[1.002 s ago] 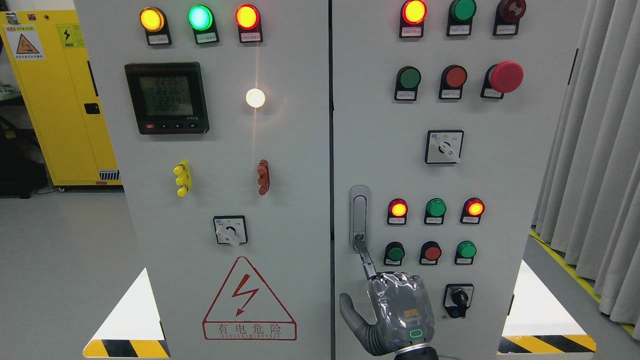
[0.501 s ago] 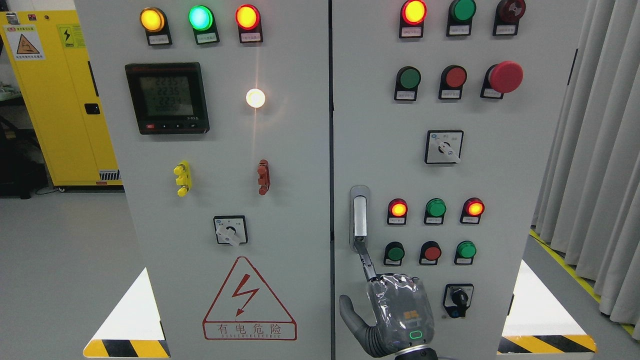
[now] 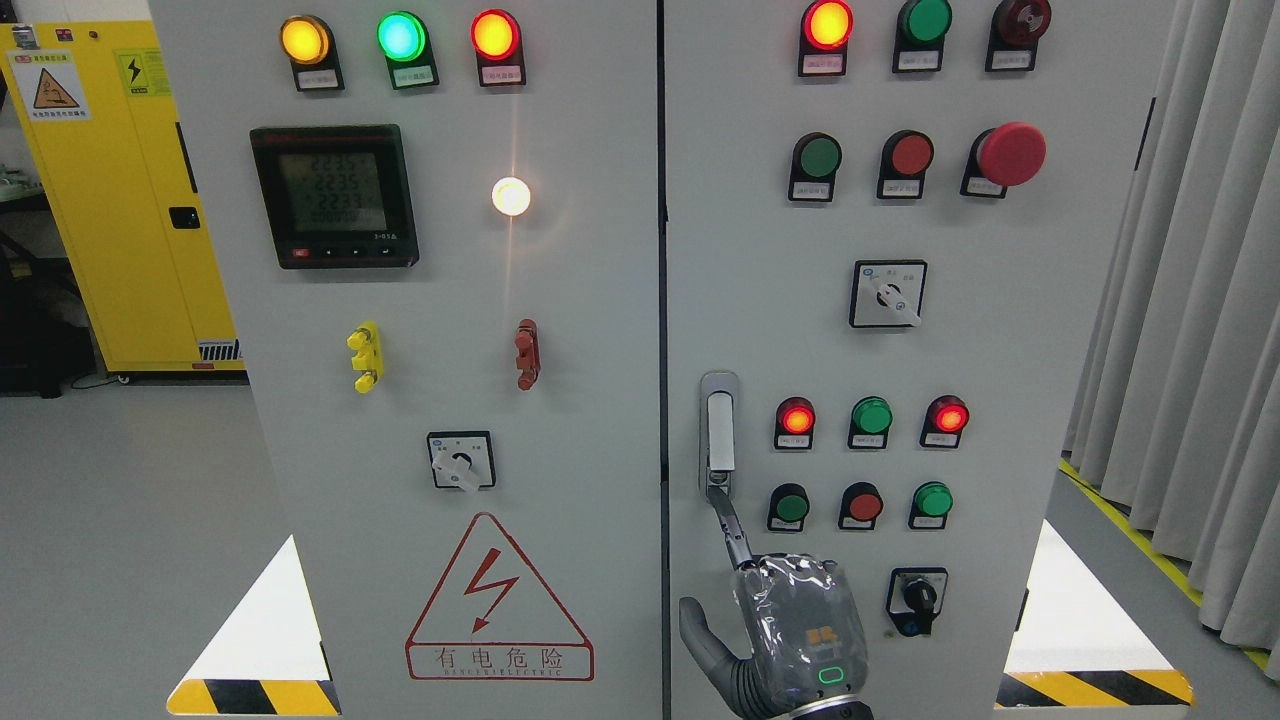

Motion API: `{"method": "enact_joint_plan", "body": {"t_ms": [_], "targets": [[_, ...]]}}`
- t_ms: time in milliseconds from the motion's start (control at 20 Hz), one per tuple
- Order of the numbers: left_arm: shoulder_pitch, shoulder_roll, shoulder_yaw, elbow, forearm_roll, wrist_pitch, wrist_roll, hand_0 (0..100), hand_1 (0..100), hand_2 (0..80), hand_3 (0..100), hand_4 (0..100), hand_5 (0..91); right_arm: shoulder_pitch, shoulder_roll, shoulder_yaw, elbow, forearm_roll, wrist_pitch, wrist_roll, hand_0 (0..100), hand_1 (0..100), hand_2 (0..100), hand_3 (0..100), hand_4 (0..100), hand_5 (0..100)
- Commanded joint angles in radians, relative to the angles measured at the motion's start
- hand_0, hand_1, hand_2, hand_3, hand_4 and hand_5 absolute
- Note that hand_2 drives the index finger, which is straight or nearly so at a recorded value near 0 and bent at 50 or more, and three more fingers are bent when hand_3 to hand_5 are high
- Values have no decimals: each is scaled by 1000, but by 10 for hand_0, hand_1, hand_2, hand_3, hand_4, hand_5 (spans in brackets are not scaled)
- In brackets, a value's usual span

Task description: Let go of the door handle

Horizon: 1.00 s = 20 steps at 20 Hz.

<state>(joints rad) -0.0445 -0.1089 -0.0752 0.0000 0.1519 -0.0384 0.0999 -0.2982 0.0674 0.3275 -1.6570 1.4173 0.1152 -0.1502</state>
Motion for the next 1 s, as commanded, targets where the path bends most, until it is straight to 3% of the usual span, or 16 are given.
{"method": "enact_joint_plan", "body": {"t_ms": [0,601,952], "targets": [[0,0,0,-12,0,0,0,120,556,0,0,0,0,4,0,-1,-1,0,0,-8,504,373,62,1000,1000,1000],[0,0,0,-12,0,0,0,120,556,0,0,0,0,25,0,-1,-67,-3,-2,-20,499,375,61,1000,1000,1000],[0,0,0,-12,0,0,0,120,556,0,0,0,0,30,-1,-24,-104,-4,-8,-38,496,376,11,1000,1000,1000]]}}
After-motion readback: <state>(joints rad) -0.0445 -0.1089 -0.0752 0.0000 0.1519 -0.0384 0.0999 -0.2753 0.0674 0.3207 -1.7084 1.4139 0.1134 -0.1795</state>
